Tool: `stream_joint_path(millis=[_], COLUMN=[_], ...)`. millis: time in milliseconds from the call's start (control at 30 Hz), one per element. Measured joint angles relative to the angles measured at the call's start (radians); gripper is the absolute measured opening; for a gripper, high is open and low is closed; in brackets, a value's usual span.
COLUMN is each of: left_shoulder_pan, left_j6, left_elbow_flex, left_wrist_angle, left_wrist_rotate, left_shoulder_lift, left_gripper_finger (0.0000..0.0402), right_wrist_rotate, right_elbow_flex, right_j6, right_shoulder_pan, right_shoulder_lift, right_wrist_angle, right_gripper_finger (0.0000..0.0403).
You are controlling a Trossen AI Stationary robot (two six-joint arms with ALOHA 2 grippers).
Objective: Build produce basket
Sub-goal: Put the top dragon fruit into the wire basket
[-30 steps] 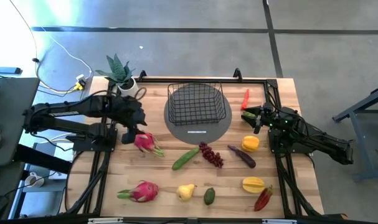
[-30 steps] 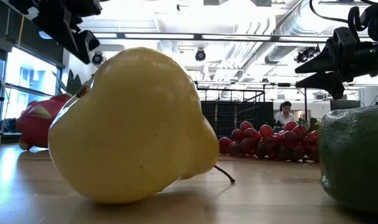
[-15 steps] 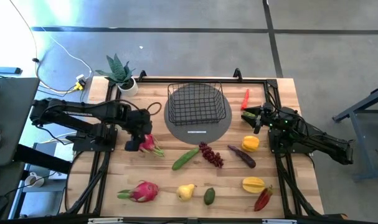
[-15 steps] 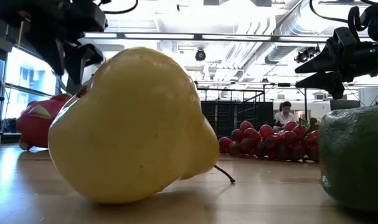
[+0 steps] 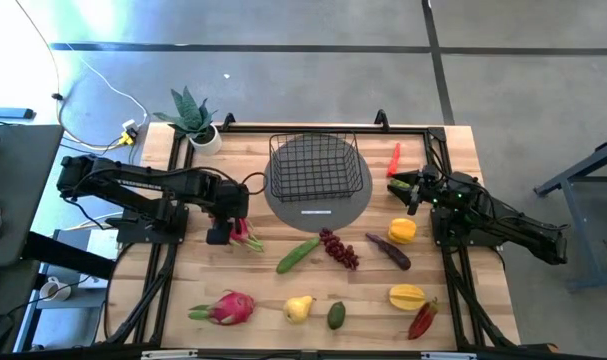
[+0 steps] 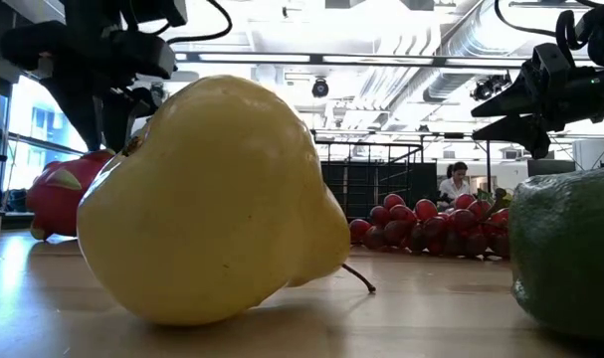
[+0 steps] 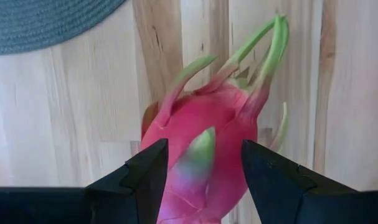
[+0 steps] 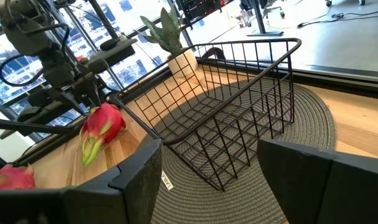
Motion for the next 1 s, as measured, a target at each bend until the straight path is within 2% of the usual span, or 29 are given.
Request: stream_joint_path(millis=[467,800,1000], left_shoulder_pan=[0.000,0.000,0.000], left_j6=[-0.001,0.000,0.001], left_elbow_flex=[0.000,0.000,0.000], left_wrist_angle=[-0.016,-0.017,-0.017], left_wrist_rotate=[-0.015,-0.017,-0.010], left_shoulder_lift=[0.048,0.048,0.048], left_gripper_finger=[0.0101,0.0010,0.0003], right_wrist_rotate=[0.000,0.000,0.000], right_elbow_flex=[0.000,0.000,0.000], right_j6=[0.000,0.000,0.000], right_shoulder_pan=[0.000,0.000,0.000], right_shoulder_lift=[0.001,0.001,0.001], right_wrist_angle=[0.000,0.000,0.000], right_gripper_finger=[0.0243,0.0243,0.0243])
